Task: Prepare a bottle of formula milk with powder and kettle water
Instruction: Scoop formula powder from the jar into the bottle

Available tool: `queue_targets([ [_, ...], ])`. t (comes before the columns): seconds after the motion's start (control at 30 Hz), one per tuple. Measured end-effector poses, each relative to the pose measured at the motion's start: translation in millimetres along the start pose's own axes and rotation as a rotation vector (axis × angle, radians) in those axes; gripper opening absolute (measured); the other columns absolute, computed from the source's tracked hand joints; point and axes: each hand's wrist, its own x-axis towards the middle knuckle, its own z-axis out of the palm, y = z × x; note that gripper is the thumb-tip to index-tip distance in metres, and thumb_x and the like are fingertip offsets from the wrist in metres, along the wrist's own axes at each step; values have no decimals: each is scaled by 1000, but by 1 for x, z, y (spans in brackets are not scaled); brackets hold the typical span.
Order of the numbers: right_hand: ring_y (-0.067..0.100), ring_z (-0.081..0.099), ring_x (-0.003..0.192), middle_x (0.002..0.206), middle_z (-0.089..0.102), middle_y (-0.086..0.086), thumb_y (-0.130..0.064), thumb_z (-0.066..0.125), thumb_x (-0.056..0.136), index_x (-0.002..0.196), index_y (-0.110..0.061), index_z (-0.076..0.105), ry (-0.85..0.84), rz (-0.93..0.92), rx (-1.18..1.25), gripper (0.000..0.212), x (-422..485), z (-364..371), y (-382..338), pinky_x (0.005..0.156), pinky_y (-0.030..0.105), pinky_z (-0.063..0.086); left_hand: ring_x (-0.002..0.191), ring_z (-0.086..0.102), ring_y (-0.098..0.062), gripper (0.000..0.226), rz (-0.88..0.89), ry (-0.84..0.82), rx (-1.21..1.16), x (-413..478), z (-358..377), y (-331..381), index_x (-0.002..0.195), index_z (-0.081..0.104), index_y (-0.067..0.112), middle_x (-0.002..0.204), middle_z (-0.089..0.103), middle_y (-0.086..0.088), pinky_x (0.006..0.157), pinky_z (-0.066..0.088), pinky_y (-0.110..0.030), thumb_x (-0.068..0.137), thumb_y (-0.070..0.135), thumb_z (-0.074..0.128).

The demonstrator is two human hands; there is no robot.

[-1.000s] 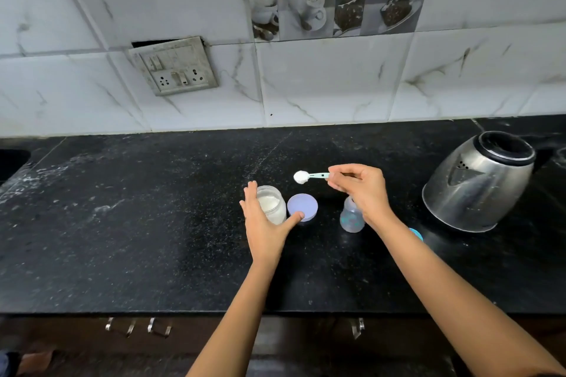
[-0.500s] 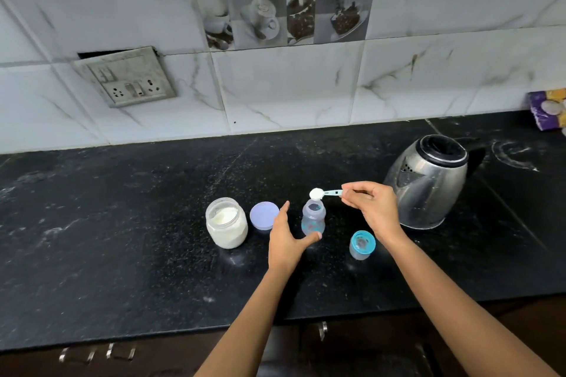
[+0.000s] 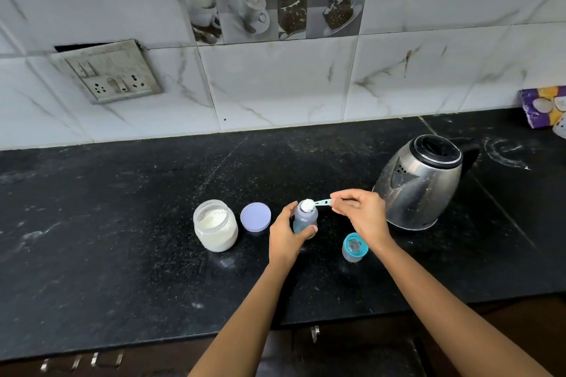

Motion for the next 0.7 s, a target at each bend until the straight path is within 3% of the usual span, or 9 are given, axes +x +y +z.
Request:
queue_targets([
  [0.43, 7, 71, 75, 78, 74, -5, -9, 74, 80, 86, -17, 75, -38, -90, -214, 10, 1, 5, -7, 79, 28, 57, 109, 57, 0, 58, 31, 4, 14, 2, 0, -2, 125, 56, 26, 117, 63, 16, 96, 44, -21, 73, 20, 80],
  [0.7, 2, 66, 67, 71, 71, -7, -15, 70, 83, 82, -15, 73, -99, -148, -450, 4, 10, 17, -27, 70, 18, 54, 110, 57, -2, 56, 41, 9, 44, 3, -1, -3, 124, 56, 25, 118, 63, 14, 97, 45, -23, 73, 19, 81],
])
